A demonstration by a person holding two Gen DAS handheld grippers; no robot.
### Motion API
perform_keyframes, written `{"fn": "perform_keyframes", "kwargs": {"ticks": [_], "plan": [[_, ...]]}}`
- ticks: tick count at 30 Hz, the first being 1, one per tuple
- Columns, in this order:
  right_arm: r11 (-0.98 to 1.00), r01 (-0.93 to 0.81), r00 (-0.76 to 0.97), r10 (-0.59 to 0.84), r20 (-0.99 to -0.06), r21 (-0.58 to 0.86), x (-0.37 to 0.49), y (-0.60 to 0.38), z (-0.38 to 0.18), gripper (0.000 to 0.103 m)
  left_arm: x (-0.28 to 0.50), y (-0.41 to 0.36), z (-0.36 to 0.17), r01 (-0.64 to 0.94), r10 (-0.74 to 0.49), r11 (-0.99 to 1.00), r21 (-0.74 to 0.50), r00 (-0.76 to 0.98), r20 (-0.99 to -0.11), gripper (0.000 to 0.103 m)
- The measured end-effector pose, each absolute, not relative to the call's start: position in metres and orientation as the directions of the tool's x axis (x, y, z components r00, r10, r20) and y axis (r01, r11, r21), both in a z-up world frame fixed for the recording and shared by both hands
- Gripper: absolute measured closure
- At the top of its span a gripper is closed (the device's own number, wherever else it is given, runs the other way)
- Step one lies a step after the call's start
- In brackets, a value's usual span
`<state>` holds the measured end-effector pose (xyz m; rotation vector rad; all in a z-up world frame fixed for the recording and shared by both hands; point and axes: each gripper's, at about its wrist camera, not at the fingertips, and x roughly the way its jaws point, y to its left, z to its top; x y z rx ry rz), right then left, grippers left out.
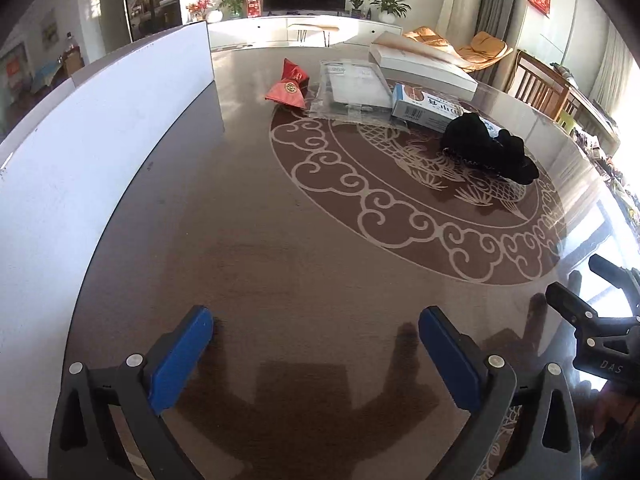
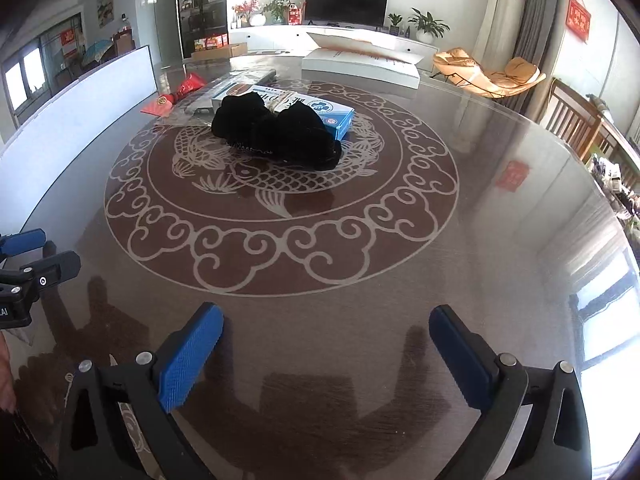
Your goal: Organize objects
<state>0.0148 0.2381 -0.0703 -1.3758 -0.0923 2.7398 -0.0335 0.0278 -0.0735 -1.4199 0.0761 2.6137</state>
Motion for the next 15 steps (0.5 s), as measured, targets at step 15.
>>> {"fn": "perform_keyframes", "kwargs": {"ticks": [15], "plan": [[-0.999,-0.049,-0.580,0.044,-0.813,-0.019,0.014,0.246,-0.075,0.000,-0.043,0.032,-0.074,-0.184,0.102,-0.983,0.002,-0.554,-0.826,0.000]]}}
